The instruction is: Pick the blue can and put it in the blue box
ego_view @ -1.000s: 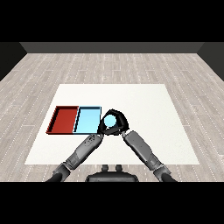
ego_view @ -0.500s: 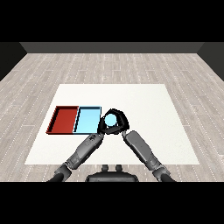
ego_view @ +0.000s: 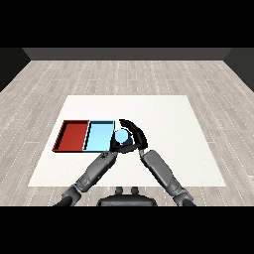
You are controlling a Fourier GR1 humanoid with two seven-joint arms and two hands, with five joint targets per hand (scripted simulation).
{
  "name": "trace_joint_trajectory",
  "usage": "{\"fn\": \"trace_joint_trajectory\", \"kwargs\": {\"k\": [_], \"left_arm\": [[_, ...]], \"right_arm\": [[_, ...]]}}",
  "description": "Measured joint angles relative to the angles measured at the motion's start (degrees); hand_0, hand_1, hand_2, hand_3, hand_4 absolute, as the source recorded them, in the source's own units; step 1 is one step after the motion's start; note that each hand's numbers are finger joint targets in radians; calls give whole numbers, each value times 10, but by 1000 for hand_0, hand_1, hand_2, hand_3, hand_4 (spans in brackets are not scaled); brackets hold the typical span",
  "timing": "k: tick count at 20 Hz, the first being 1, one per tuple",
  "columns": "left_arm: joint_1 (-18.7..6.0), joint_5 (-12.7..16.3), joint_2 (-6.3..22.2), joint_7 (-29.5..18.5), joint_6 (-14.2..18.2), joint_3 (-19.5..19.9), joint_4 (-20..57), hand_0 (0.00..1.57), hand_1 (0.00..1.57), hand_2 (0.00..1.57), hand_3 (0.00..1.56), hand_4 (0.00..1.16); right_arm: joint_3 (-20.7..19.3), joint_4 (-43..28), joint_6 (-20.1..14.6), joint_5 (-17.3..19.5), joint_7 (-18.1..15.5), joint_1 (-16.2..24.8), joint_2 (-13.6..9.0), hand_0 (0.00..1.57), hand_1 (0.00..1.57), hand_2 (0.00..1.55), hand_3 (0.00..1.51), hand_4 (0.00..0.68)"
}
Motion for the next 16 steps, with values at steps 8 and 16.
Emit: {"fn": "trace_joint_trajectory", "kwargs": {"k": [8, 16], "left_arm": [[8, -27, 8, -24, 6, 20, -1, 1571, 1571, 1571, 1481, 1140], [10, -65, 17, -23, 8, 52, 17, 1571, 1571, 1571, 1470, 1131]], "right_arm": [[-34, -15, -9, -4, -13, 7, 2, 0, 0, 0, 0, 0], [-87, -105, 69, -41, -22, 76, -45, 0, 0, 0, 0, 0]]}}
